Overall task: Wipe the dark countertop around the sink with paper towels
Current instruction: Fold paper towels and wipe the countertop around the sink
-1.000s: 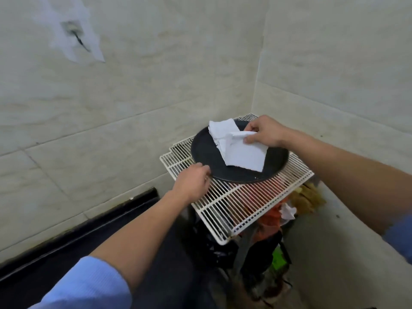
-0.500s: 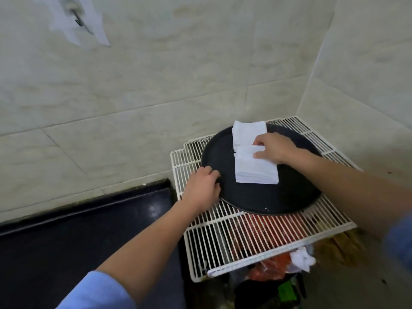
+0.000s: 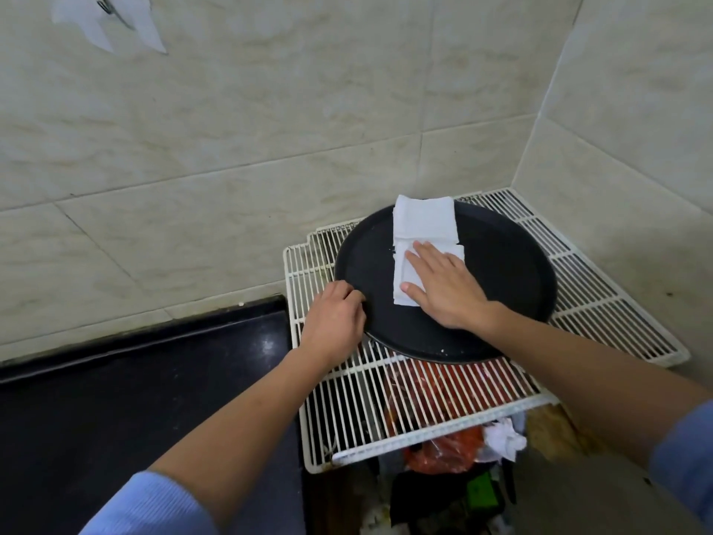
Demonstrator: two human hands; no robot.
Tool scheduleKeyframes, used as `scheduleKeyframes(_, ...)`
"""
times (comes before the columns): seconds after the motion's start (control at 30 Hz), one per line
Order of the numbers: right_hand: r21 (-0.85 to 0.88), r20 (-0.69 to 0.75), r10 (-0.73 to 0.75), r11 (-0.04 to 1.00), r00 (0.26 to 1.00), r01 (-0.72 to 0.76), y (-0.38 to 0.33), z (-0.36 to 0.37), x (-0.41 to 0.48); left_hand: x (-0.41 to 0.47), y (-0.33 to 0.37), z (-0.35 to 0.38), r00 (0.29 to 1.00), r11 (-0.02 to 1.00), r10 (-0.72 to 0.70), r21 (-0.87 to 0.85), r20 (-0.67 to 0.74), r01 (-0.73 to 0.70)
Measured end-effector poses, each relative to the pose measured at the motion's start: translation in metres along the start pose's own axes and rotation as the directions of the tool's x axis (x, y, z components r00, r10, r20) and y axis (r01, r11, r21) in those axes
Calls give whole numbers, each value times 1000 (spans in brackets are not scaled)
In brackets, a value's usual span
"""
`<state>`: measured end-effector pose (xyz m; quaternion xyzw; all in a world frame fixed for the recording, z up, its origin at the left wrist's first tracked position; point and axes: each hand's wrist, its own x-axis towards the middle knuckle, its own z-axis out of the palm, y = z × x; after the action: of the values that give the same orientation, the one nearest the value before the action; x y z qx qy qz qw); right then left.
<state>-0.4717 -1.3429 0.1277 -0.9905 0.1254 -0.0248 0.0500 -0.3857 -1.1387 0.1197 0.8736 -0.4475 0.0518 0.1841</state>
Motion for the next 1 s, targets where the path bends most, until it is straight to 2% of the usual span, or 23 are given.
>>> scheduleKeyframes(0.13, 43, 45, 31, 999, 999, -33, -8, -17, 1, -11, -3, -15, 1000, 1000, 21, -10, -15, -21)
scheduleKeyframes(0.23, 74, -51, 63, 995, 997, -60, -33, -36, 4, -32, -19, -38, 999, 999, 5, 39, -38, -4)
scheduleKeyframes(0.37, 66, -186, -53, 996, 981, 66, -109, -50, 4, -90, -64, -73, 992, 990, -116, 70, -38, 119)
scheduleKeyframes(0.57, 103, -140, -281, 950, 950, 296, -275, -24, -20, -236, -145, -136, 928, 915, -372, 157, -27, 371)
scheduleKeyframes(0.73, 142, -15, -451, 882, 892, 449, -434, 16, -62, -393, -213, -190, 821, 791, -570, 252, -29, 558)
scheduleKeyframes(0.83, 141, 31, -578, 810, 816, 569, -527, 36, -88, -490, -241, -220, 724, 682, -686, 285, -69, 674)
scheduleKeyframes(1.0, 115, 73, -762, 647, 644, 753, -659, 53, -123, -619, -266, -259, 542, 496, -827, 261, -148, 828)
